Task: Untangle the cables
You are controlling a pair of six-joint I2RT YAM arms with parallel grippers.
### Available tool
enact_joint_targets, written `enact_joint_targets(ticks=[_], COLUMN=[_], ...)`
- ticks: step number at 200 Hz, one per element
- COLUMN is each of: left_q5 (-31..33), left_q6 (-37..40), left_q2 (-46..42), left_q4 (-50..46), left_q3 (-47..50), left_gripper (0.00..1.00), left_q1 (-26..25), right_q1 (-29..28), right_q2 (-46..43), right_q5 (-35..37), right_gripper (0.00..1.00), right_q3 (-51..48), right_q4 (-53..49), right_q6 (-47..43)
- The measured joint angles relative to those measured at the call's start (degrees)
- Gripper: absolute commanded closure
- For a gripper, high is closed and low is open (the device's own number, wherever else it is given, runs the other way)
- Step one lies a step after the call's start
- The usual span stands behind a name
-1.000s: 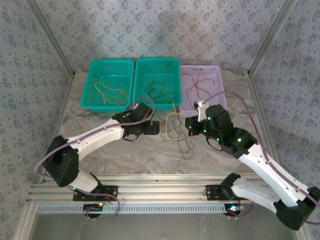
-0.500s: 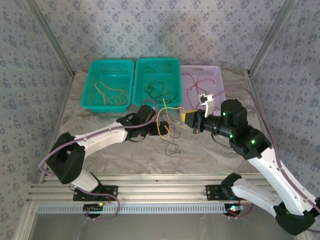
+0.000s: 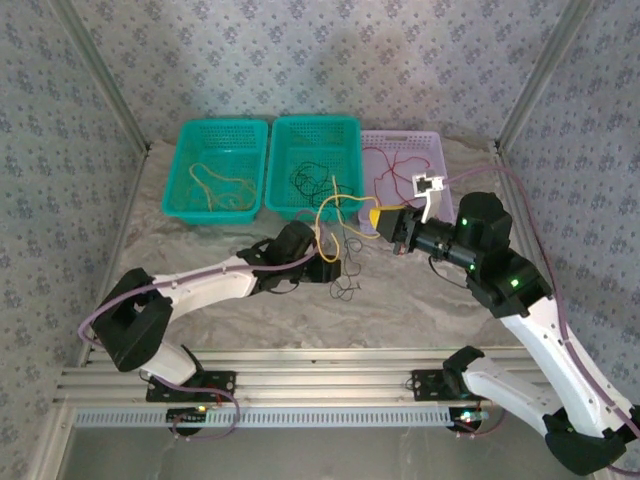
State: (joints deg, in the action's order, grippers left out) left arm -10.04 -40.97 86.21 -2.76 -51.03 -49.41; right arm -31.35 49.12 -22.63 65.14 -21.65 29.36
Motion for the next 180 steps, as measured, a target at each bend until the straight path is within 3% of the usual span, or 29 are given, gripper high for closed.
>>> enact_joint_targets(ticks=[15,23,35,80,138,180], left_q5=[0.39,0.46,0.61,-0.7,-5.25,-9.05], left_q6=[-0.09,0.0,-0.13,-0.42,1.49,2.6], left_q2=[-0.81,-1.16,-1.49,-2.05,-3.61,-3.32], left_q4=[0.02,0.02,0.04,3.19,9.05,12.55], left_q3=[0.0,0.0,0.0,1.62,3.34,4.39], left_gripper=[0.71,0.62,0.38,0.15,0.07,0.16], left_q1=[0.0,0.0,0.0,-0.17,-3.37,-6.4], right_q1=[0.26,0.28,0.37,0.37,0.57,1.57], right_q2=[0.0,-0.02,-0.02,-0.02,0.0,0.04], right_q5=[-0.33,-0.48,-0.81,-1.05,-1.25,-1.22], right_gripper=[1.0,1.0,1.0,1.0,1.0,1.0], right_q3=[-0.02,-0.02,-0.09,-0.44,-1.09,-1.6], right_q4=[0.35,0.68,1.05,1.81,2.99,4.13], right_q6=[0.44,0.81,1.16,1.77,2.08,2.84])
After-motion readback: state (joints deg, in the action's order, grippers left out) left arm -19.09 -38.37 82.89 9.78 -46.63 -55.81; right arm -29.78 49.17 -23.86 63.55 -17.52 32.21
